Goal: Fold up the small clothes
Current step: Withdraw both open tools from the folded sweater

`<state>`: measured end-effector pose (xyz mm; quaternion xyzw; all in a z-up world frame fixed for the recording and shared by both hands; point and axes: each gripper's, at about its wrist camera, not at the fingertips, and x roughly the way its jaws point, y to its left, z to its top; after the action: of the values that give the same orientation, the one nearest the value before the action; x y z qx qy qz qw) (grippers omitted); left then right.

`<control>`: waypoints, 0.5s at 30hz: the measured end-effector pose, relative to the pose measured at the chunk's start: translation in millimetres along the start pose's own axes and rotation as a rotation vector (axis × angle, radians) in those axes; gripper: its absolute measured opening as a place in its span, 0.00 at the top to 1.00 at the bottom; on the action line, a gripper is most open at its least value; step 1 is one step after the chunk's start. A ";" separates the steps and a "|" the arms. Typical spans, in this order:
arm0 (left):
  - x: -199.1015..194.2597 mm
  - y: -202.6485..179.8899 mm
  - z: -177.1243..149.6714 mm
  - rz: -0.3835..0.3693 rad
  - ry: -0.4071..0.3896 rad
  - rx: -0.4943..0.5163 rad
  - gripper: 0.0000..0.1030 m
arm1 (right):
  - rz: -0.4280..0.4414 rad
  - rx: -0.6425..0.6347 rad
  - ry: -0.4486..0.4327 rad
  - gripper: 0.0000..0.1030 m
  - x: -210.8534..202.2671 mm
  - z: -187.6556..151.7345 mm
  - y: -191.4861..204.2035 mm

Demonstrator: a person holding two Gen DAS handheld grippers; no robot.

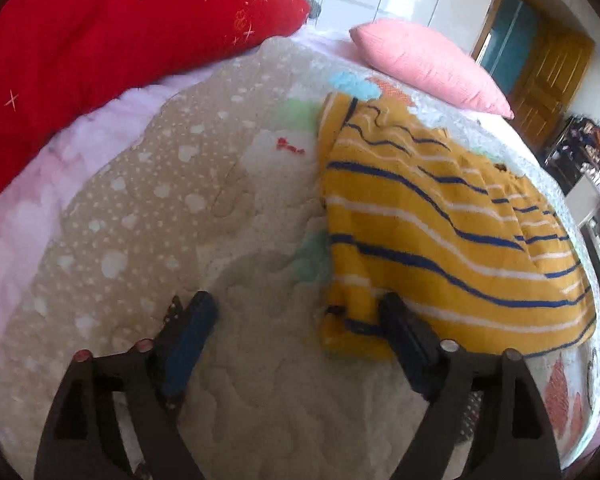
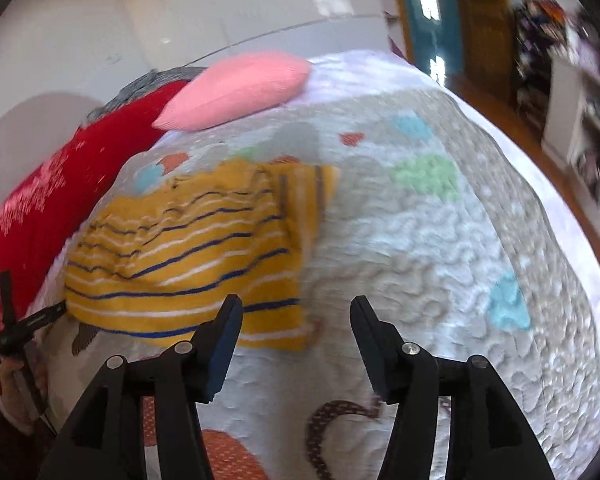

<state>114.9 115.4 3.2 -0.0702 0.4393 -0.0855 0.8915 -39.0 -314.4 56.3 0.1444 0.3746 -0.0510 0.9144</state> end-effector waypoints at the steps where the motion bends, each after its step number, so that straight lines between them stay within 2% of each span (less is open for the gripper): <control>1: 0.0 -0.7 -0.2 -0.001 -0.006 0.005 0.14 | 0.001 -0.026 -0.005 0.41 0.8 1.1 9.5; 7: 13.3 -10.9 1.0 0.007 0.031 0.061 0.00 | 0.039 -0.140 0.012 0.40 22.5 7.4 65.4; 11: 24.4 -22.4 8.2 0.072 0.076 0.105 0.00 | 0.048 -0.187 0.043 0.40 47.2 15.4 104.0; 15: 21.3 -21.1 5.7 0.070 0.043 0.093 0.00 | 0.052 -0.217 0.088 0.39 76.8 24.8 137.1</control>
<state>130.3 90.6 -5.6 -0.0115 0.4559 -0.0762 0.8867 60.1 -190.0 50.3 0.0563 0.4137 0.0202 0.9085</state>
